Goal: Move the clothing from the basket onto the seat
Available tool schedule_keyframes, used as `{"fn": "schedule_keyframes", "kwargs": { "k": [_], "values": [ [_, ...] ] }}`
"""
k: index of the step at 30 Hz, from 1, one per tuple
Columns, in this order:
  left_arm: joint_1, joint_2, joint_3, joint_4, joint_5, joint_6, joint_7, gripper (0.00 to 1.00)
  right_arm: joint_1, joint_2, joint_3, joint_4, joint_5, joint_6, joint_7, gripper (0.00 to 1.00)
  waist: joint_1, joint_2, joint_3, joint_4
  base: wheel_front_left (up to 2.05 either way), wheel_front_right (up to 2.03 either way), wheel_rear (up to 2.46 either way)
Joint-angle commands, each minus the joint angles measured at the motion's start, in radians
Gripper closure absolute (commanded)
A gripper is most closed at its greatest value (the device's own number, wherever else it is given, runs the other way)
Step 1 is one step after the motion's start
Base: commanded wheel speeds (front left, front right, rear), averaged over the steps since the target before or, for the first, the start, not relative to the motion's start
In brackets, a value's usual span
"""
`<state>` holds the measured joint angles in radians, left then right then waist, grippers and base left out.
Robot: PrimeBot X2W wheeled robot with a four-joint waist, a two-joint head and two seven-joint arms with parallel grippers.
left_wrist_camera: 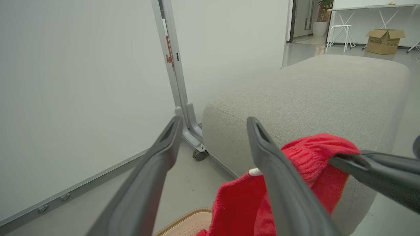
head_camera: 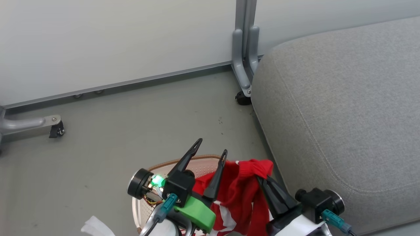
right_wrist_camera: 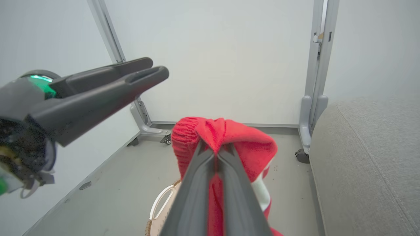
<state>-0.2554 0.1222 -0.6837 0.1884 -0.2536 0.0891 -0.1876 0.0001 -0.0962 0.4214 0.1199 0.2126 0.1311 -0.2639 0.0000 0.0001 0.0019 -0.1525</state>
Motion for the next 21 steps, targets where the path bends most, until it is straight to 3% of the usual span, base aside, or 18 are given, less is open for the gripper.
{"fn": "schedule_keyframes", "kwargs": {
  "k": [1, 9, 21],
  "values": [
    [0.020, 0.014, 0.008, 0.005, -0.009, 0.009, -0.011, 0.00, -0.013, 0.002, -0.007, -0.015, -0.009, 0.000, -0.001, 1.00, 0.0000, -0.0001, 0.021, -0.031, 0.00, 0.00, 0.00],
    [0.049, 0.061, 0.026, 0.011, 0.006, 0.029, -0.044, 0.00, -0.036, -0.005, -0.058, -0.109, -0.036, 0.000, -0.001, 1.00, 0.0000, -0.0001, 0.102, -0.147, 0.00, 0.00, 0.00],
    [0.012, 0.157, 0.019, -0.035, 0.037, -0.029, -0.055, 0.00, -0.045, 0.022, -0.156, -0.264, -0.060, 0.000, -0.001, 1.00, 0.0000, -0.0001, 0.253, -0.361, 0.00, 0.00, 0.00]
  ]
}}
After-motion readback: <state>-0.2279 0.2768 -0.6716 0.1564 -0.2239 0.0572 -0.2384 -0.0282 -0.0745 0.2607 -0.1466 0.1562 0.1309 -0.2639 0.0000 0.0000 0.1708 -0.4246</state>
